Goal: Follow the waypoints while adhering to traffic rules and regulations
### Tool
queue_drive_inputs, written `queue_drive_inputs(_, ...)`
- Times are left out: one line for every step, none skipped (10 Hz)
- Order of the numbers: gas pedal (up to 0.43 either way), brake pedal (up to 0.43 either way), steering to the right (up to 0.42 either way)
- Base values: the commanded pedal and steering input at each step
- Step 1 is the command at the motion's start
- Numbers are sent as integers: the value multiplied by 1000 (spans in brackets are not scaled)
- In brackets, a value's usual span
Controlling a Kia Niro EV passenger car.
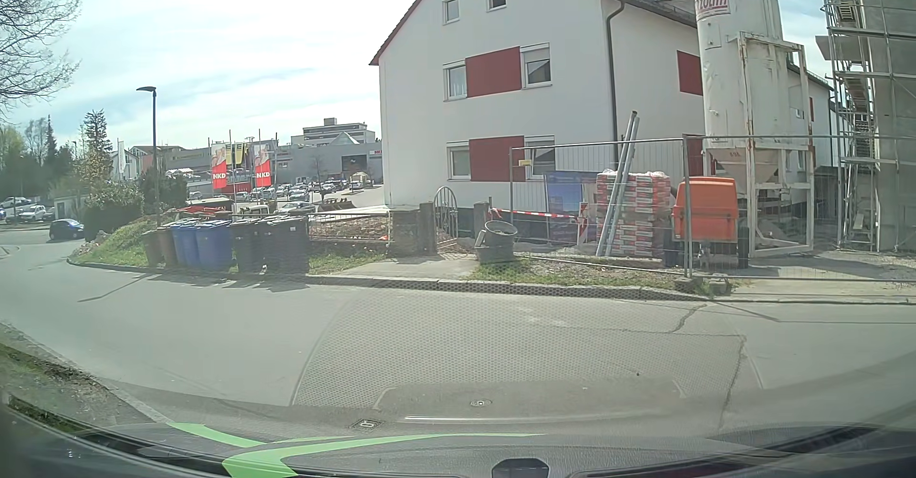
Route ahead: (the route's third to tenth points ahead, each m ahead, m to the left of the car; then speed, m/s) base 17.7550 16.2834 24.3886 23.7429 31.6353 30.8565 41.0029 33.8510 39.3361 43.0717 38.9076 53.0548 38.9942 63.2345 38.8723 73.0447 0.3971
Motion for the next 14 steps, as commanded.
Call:
queue_drive_inputs(0,329,-50)
queue_drive_inputs(0,323,-56)
queue_drive_inputs(0,317,-63)
queue_drive_inputs(0,311,-67)
queue_drive_inputs(0,299,-72)
queue_drive_inputs(0,280,-76)
queue_drive_inputs(0,244,-78)
queue_drive_inputs(0,128,-80)
queue_drive_inputs(0,0,-85)
queue_drive_inputs(0,0,-93)
queue_drive_inputs(0,0,-100)
queue_drive_inputs(0,0,-110)
queue_drive_inputs(0,0,-121)
queue_drive_inputs(0,0,-141)
